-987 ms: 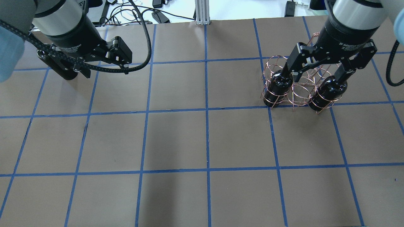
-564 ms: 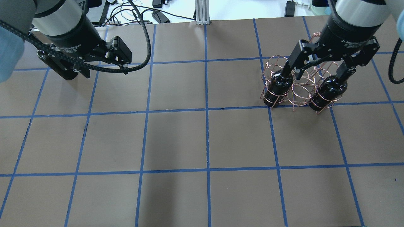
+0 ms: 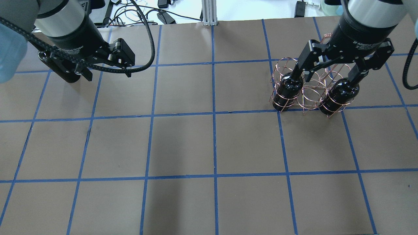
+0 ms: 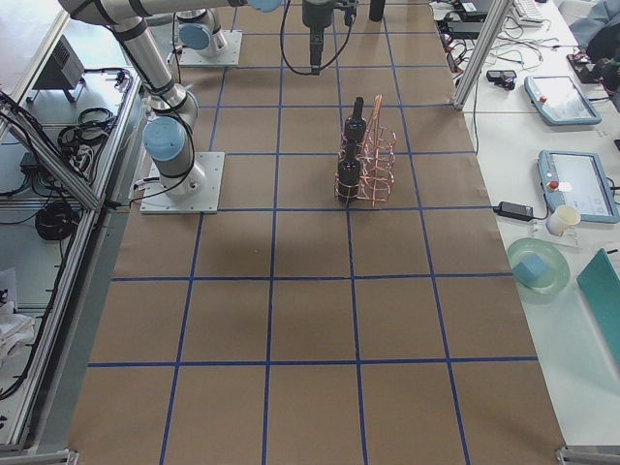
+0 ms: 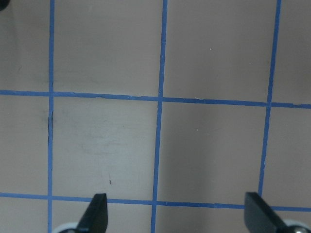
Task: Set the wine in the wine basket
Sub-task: 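Move the left gripper down toward the dark wine bottle at the far edge, then close the left gripper on the bottle neck and lift it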
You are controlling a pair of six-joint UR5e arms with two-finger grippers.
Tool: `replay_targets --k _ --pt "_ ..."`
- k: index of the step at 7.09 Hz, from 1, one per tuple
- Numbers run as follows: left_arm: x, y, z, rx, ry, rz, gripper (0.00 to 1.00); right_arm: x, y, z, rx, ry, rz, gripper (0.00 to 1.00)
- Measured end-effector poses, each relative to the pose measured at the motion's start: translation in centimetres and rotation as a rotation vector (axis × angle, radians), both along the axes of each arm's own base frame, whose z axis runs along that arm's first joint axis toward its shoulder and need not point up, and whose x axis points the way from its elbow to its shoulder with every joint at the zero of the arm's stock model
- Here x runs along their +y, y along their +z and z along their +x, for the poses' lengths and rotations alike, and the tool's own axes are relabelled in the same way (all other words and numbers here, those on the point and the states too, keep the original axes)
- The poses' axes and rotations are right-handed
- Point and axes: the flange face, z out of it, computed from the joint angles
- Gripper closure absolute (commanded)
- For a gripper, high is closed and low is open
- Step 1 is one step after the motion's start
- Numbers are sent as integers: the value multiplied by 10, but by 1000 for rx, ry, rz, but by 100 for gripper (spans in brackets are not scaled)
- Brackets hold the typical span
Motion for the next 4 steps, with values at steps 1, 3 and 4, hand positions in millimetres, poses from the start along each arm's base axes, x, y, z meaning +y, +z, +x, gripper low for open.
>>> replay_targets --k 1,3,4 --pt "-5 -3 7 -1 11 3 0 1 -1 0 2 -6 3 0" --pt "-24 -8 55 4 81 13 0 1 -3 0 -1 -11 6 0" --pt "-37 -7 99 6 96 4 0 1 -3 1 -6 -14 3 0"
